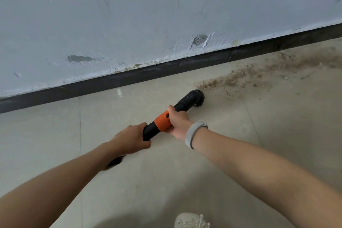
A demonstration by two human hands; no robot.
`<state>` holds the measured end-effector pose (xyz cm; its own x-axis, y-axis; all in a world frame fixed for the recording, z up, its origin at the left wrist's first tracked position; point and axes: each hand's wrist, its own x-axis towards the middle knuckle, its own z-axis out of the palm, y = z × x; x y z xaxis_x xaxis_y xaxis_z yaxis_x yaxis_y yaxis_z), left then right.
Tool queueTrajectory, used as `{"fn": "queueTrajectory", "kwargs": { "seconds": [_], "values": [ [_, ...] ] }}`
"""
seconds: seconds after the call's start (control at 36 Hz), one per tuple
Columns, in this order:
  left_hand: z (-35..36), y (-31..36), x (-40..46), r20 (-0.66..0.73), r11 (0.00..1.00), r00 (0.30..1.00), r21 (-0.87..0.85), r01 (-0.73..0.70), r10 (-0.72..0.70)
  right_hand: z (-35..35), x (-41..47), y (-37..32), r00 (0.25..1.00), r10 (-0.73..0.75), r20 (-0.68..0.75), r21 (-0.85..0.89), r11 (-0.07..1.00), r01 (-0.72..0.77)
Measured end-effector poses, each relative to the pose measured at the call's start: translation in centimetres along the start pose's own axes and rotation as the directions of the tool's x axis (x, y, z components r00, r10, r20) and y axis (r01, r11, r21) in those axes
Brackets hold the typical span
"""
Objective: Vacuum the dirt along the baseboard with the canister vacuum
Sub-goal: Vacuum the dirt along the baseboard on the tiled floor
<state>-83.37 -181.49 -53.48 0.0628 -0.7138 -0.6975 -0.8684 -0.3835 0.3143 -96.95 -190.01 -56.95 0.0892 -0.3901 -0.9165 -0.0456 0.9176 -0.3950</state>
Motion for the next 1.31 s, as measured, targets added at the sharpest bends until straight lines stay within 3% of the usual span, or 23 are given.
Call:
{"fn": "queueTrajectory", "kwargs": {
  "seconds": [0.17,0.28,0.42,0.58,0.83,1.03,1.14,1.31],
  "values": [
    [-3.6,0.4,-0.4,0.043,0.997,0.999,0.073,0.024,-0.028,1.3,-1.9,-2.5,0.995,0.087,0.049,0.042,0.995,-0.089],
    [-4.0,0.7,-0.6,-0.080,0.994,0.994,0.076,0.078,-0.072,2.4,-2.3,-4.3,0.997,0.050,0.062,0.010,0.999,-0.050],
    [-0.6,-0.6,0.2,-0.280,0.987,0.947,-0.076,0.142,-0.158,4.8,0.1,-4.0,0.998,-0.033,0.057,-0.111,0.993,0.039],
    [2.4,-3.6,0.6,-0.342,0.996,0.936,-0.008,0.085,-0.082,4.9,1.4,-0.6,0.993,-0.040,0.115,-0.069,0.996,0.048],
    [2.1,-4.7,2.2,-0.339,1.000,0.941,0.006,-0.001,0.003,6.9,2.3,-0.7,0.986,-0.127,-0.111,-0.111,0.987,0.115],
    [1.5,-1.3,4.3,-0.303,0.995,0.948,0.017,-0.101,0.102,3.7,3.7,-2.5,0.939,-0.229,-0.257,-0.174,0.967,0.188],
    [1.3,2.2,5.2,-0.300,0.990,0.945,-0.017,-0.142,0.130,0.5,3.8,-4.5,0.926,-0.242,-0.288,-0.163,0.966,0.202],
    [2.3,2.9,4.4,-0.303,0.982,0.952,-0.159,-0.103,0.050,0.2,3.7,-4.5,0.933,-0.250,-0.259,-0.167,0.963,0.211]
  ]
}}
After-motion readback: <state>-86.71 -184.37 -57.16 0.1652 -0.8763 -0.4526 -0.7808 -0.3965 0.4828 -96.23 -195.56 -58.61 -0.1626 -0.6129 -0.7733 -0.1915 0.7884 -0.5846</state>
